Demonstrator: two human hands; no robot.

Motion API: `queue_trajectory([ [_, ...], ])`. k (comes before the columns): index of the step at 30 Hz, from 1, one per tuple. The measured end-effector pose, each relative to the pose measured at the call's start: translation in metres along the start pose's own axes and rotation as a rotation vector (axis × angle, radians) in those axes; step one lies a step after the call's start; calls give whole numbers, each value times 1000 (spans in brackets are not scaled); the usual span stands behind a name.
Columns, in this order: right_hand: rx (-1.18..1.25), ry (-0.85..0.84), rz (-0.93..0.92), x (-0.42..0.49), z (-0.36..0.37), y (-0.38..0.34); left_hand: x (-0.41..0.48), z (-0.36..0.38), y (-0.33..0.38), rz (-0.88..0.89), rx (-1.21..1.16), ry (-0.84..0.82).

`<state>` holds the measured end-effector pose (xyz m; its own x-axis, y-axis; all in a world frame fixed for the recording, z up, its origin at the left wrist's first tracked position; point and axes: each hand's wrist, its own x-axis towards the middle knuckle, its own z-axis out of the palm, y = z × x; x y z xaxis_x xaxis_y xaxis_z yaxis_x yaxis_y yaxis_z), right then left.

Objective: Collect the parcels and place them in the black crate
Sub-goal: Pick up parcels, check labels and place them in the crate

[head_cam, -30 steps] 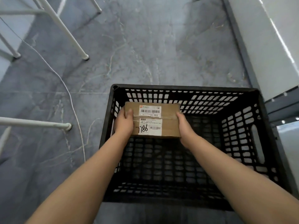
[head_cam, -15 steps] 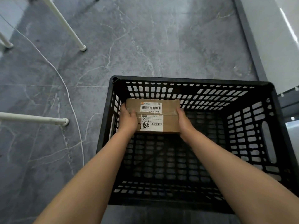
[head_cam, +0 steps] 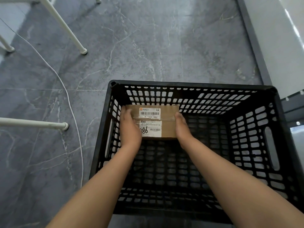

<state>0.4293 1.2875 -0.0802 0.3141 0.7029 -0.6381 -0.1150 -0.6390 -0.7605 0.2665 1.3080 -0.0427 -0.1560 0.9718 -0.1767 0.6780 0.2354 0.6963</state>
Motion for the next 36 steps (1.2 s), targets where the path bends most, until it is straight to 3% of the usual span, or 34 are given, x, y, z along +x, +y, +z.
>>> queue_trajectory([
  [4,-13,172,-80,-12,-5,-23,-4,-17,24,-34,-107,75],
  [6,17,260,-140,-39,-19,-56,-9,-46,56,-27,-178,35],
  [11,-131,202,-252,-51,-32,-68,-1,-58,57,-58,-137,-395],
  [13,-149,172,-262,-68,-40,-91,-3,-81,77,-47,-129,-460],
  [20,-160,7,-294,-218,-89,-285,-27,-245,266,30,-295,-404],
  [30,-177,56,-529,-430,-158,-567,-92,-464,532,220,-395,-372],
  [36,-240,75,-666,-540,-216,-671,-133,-543,646,386,-385,-412],
])
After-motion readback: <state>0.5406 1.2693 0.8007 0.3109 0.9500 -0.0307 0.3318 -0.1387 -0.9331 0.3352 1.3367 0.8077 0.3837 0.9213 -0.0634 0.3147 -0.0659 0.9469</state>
